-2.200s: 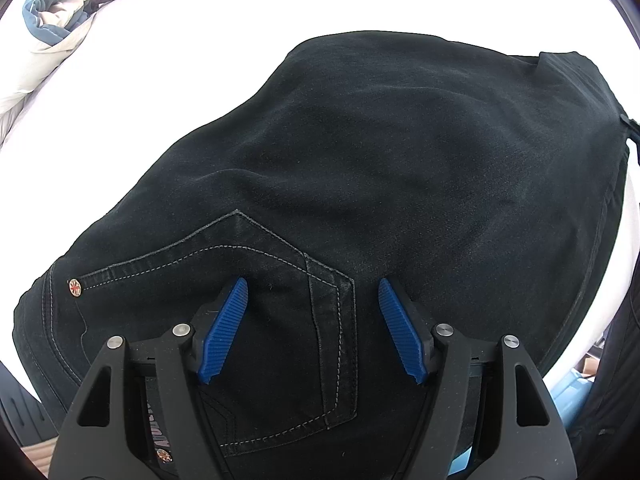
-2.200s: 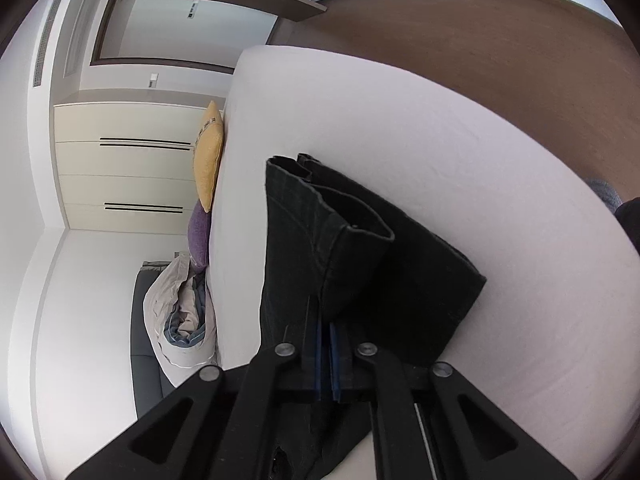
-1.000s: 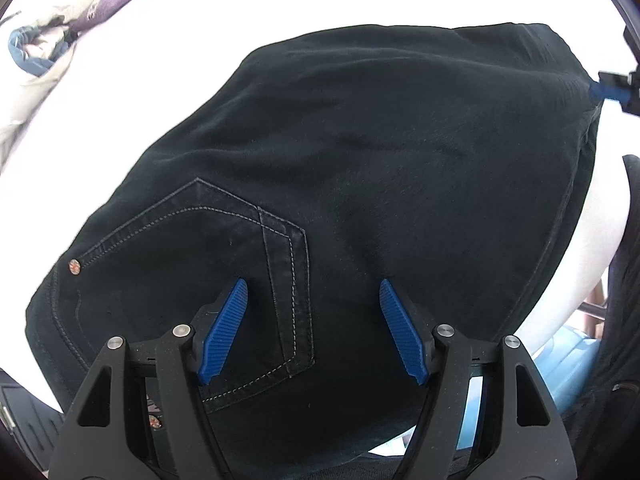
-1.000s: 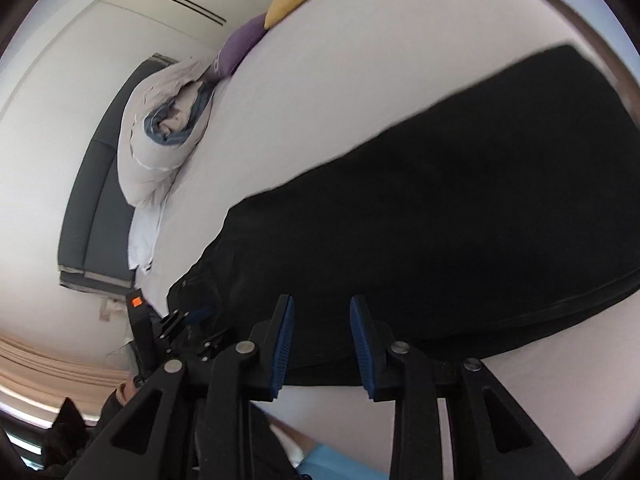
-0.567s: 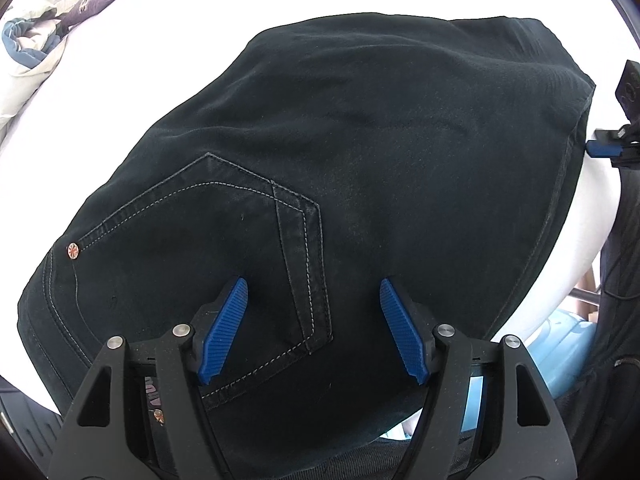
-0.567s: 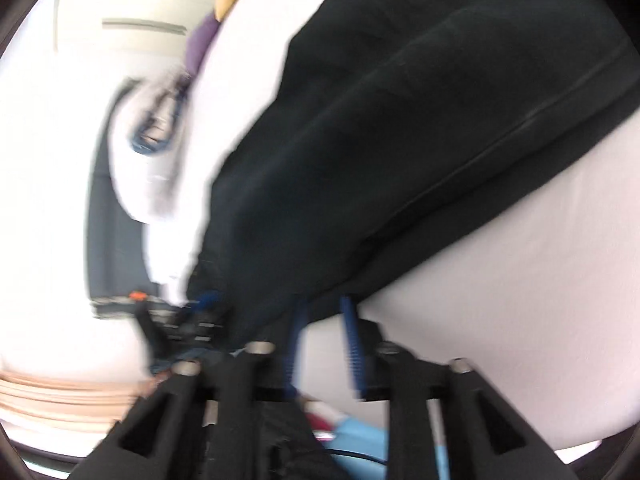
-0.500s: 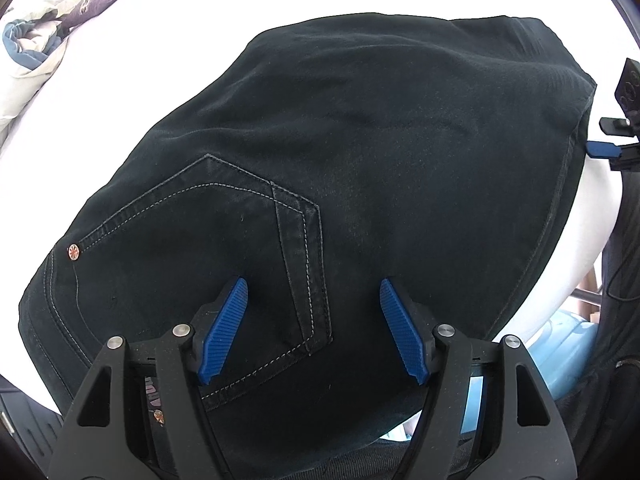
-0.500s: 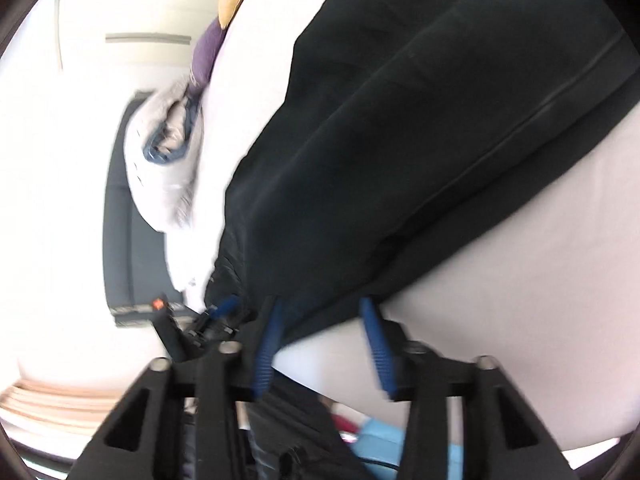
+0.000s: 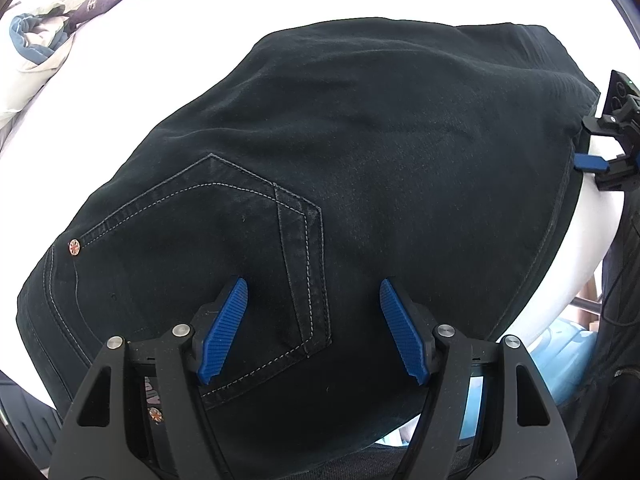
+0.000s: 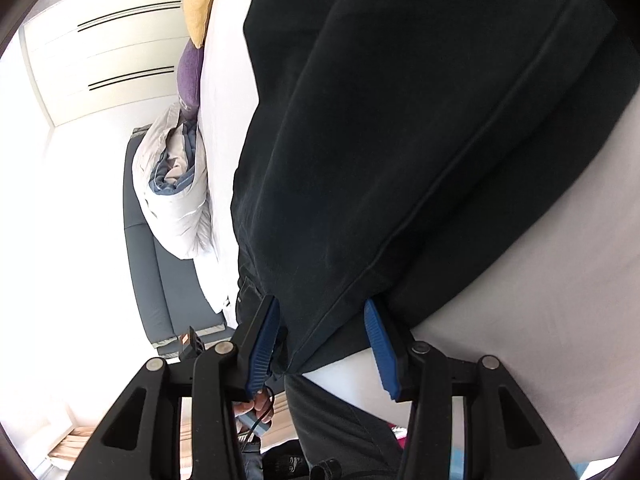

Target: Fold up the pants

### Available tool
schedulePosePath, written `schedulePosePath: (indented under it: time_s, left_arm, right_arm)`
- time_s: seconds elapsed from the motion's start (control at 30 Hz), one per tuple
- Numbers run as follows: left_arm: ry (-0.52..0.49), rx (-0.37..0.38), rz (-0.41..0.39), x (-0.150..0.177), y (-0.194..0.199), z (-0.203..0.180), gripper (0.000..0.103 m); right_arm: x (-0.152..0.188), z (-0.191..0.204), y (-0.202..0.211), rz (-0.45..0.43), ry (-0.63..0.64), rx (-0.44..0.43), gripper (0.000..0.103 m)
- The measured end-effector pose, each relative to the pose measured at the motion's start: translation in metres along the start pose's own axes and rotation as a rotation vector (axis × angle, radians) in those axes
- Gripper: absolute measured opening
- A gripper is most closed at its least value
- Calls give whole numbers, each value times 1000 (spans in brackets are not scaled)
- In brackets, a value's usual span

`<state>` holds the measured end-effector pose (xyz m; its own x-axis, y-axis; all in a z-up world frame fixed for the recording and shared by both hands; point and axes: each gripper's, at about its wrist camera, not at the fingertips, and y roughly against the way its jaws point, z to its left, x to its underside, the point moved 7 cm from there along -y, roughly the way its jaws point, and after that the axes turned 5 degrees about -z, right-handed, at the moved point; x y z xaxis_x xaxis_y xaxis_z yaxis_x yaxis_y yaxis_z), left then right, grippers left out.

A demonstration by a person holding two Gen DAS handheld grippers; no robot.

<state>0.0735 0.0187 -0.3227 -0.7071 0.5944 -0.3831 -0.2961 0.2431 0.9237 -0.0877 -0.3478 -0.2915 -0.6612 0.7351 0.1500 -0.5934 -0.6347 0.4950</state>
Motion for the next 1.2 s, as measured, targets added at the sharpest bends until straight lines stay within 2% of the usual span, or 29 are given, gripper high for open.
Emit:
schedulePosePath:
  time_s: [0.17, 0.23, 0.37, 0.47, 0.57, 0.7, 0.9, 0.97, 1.03, 1.2]
  left_arm:
    - [5, -3, 1, -1, 1, -1, 68]
    - [3, -7, 3, -2, 0, -2, 68]
    - [7, -6, 4, -3, -1, -1, 68]
    - [11, -5, 3, -5, -2, 0, 68]
    - [8, -6, 5, -5, -2, 1, 68]
    - [7, -5, 6, -5, -2, 2, 68]
    - [0, -6, 10, -6, -3, 2, 68]
    - [0, -8, 11, -6, -3, 2, 68]
    - [0, -9, 11, -5, -2, 1, 68]
    - [10, -2, 6, -5, -3, 2, 68]
  right_arm:
    - [-3, 1, -10, -20, -16, -13, 47]
    - [-9, -1, -13, -47, -49, -33, 42]
    - [-11, -4, -11, -55, -22, -15, 14]
    - [-10, -10, -8, -62, -13, 5, 7]
    - [-10, -11, -4, -79, -1, 2, 5]
    - [-4, 7, 12, -100, 91, 17, 5]
    - [1, 8, 31, -143, 65, 13, 4]
    - [1, 0, 32, -142, 14, 5, 4]
    - [6, 10, 35, -153, 39, -7, 4]
    - [22, 55, 61, -181, 151, -200, 5]
